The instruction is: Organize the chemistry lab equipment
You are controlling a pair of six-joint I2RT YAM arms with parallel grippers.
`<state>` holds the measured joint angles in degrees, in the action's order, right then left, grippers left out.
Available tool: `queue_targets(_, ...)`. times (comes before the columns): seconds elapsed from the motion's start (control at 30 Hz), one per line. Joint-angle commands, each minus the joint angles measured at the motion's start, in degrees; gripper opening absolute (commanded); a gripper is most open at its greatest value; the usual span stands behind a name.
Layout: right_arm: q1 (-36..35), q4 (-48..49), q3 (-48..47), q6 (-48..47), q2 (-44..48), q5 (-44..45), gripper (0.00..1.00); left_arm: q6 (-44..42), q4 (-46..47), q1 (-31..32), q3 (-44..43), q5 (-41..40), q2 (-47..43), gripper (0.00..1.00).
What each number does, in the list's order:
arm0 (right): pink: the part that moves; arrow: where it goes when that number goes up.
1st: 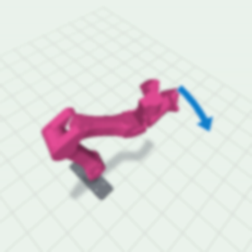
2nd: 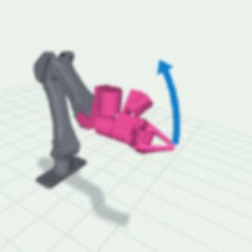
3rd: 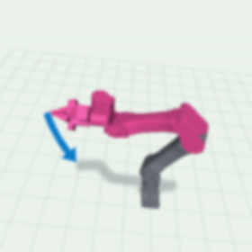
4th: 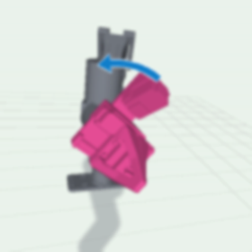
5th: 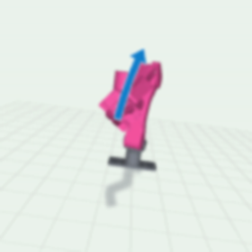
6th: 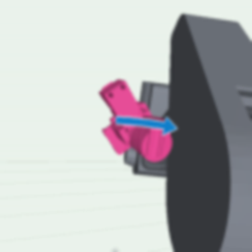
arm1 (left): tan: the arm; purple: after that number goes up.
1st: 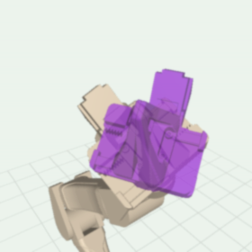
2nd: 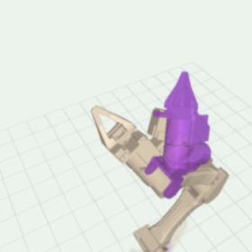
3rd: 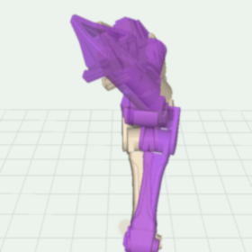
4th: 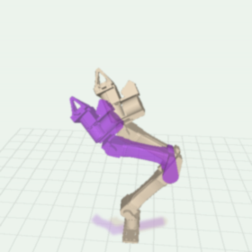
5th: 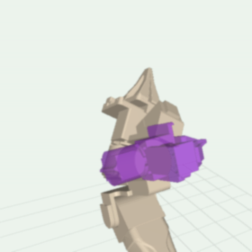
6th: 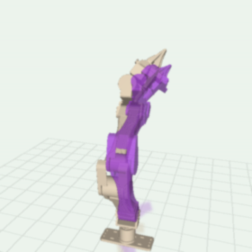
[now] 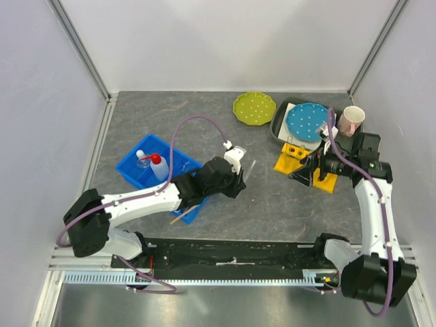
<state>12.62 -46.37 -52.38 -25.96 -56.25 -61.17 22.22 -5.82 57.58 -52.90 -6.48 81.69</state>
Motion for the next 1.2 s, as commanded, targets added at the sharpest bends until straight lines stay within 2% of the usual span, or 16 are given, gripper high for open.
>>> queue_targets(0.0, -2.50, -18.90, -10.71, -14.45, -8.32, -7.65, 0.98, -1.21, 15.47, 3.14, 3.50, 6.13, -5.39, 0.17)
queue_targets(0.03, -3.56, -24.85, -13.68, -18.30, -10.00, -7.48, 0.98, -1.12, 16.28, 4.54, 3.77, 6.13, -5.75, 0.17)
queue_targets(0.13, -6.82, -31.39, -16.96, -21.68, -14.58, -6.69, 0.98, -1.04, 17.25, 7.01, 3.60, 6.13, -6.10, 0.17)
queue_targets(0.53, -14.99, -31.59, -17.76, -18.70, -18.28, -5.01, 0.98, -0.95, 19.45, 10.62, 2.72, 6.13, -4.79, 0.17)
queue_targets(0.87, -16.31, -31.41, -19.34, -17.20, -20.66, -6.68, 0.89, -1.39, 19.62, 11.76, 1.40, 9.20, -2.68, 0.17)
queue_targets(1.07, -16.23, -31.41, -19.34, -16.32, -21.09, -6.86, 0.77, -1.74, 19.45, 11.94, 1.14, 9.73, -1.53, 0.17)
queue_targets(1.17, -16.40, -31.41, -18.99, -16.06, -21.18, -6.51, 0.64, -2.26, 19.10, 11.94, 0.96, 9.56, -1.62, 0.17)
